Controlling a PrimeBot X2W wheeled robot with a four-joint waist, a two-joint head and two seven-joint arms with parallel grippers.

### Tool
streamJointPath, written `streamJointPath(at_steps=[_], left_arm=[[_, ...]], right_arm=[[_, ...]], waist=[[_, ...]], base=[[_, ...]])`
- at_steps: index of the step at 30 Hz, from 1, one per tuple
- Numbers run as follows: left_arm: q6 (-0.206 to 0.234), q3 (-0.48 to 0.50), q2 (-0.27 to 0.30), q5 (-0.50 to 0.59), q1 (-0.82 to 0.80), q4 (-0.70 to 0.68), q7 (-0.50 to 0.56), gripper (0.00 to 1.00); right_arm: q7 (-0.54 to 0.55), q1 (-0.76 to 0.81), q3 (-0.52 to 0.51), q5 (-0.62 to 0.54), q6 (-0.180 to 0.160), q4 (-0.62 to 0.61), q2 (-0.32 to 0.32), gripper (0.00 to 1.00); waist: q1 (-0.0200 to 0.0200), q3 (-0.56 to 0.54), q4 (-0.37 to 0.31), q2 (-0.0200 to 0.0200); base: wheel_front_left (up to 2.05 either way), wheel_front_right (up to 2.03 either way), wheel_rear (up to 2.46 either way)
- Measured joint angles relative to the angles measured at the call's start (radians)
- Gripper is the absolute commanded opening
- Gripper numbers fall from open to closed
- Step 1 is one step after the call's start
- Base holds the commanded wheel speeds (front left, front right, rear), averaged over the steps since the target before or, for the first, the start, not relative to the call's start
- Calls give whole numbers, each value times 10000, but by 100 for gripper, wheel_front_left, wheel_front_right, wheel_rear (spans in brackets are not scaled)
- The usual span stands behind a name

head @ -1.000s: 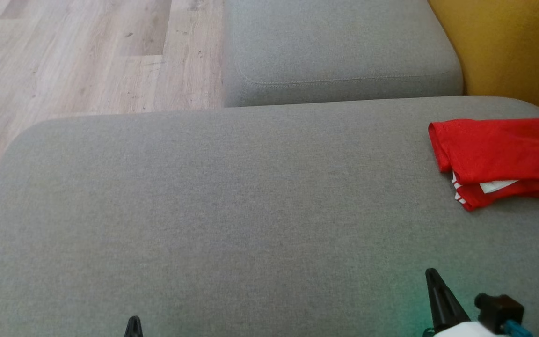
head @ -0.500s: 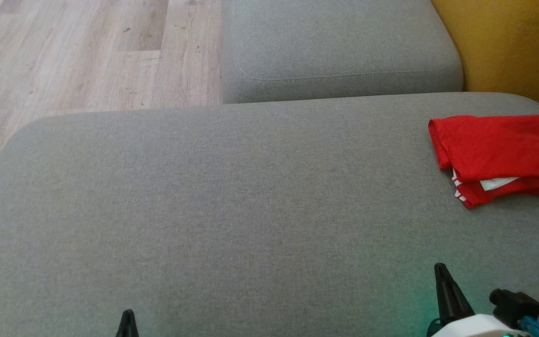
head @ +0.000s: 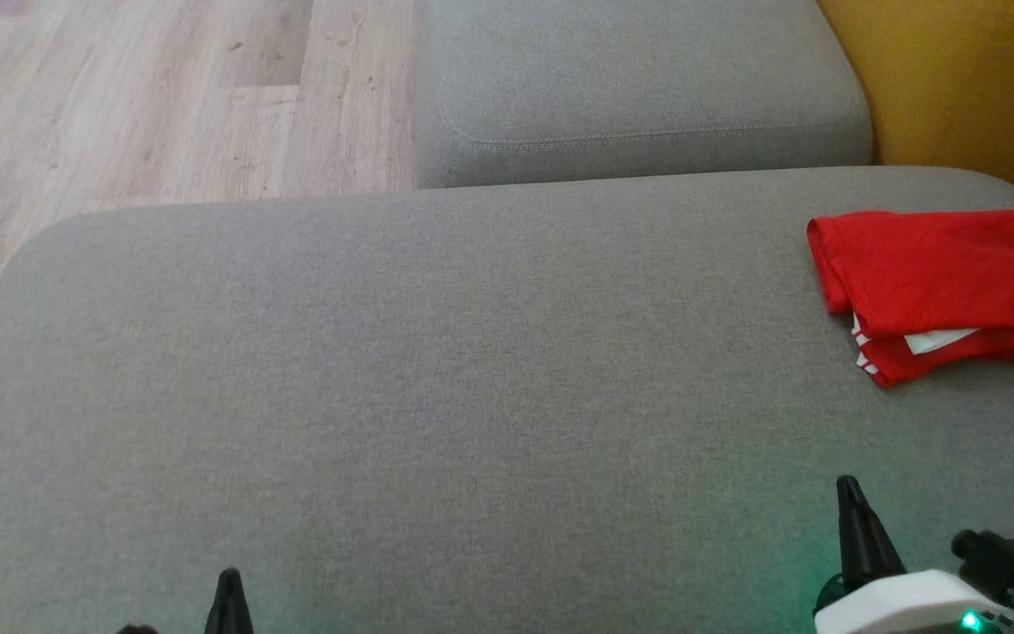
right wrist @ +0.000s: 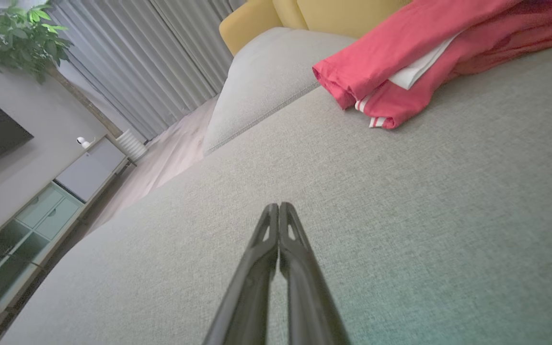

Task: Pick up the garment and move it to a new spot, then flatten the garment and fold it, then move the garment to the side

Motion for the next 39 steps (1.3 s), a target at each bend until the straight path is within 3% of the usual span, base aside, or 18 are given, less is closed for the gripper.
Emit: streamJointPath(at_steps=[39], left_arm=[[-1078,1505,-560,-3172,-863,-21,1127,0]], right_arm=[[920,-616,-631,4449,0,-303,0,0]], waist=[[0,331,-59,0]], base=[[0,0,0]])
